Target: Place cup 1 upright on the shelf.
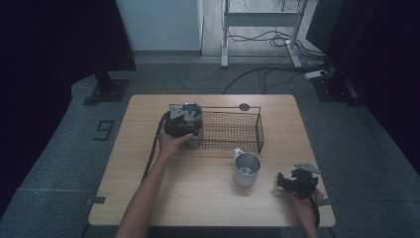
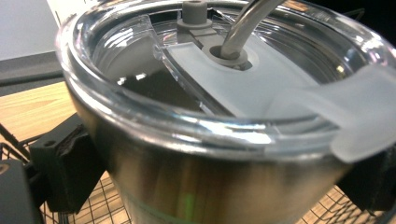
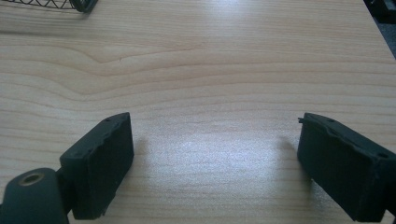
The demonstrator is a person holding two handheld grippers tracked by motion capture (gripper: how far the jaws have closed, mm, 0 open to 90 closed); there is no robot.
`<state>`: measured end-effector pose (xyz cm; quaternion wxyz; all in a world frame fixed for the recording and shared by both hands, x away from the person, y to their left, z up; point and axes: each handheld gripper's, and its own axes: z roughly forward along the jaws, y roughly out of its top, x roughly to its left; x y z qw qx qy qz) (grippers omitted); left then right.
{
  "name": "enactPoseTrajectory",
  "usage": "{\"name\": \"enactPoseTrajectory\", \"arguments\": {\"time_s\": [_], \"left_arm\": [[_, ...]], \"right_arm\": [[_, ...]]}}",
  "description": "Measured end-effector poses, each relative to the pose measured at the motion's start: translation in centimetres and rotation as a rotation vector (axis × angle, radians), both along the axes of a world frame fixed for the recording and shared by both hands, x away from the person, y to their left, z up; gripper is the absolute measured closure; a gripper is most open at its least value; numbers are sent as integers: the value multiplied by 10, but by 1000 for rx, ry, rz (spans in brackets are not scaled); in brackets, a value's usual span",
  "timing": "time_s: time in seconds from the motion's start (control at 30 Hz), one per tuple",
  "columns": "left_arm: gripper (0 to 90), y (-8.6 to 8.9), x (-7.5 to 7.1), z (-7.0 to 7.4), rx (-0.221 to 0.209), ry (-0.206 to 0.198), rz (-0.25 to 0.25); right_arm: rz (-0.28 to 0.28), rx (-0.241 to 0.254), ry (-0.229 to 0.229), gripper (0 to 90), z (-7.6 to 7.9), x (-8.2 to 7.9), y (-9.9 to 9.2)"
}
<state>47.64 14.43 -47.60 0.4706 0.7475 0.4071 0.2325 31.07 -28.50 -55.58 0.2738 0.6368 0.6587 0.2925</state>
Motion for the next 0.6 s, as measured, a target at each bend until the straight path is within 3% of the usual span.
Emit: {"name": "enactPoseTrajectory", "arguments": {"time_s": [0.3, 0.6], "left_arm": [[40, 0, -3, -1, 4, -7, 3], [0, 4, -8, 3, -26, 10, -1]], "right_arm": [[0, 1, 0, 106, 0, 0, 0], [0, 1, 1, 107, 0, 0, 0]]}}
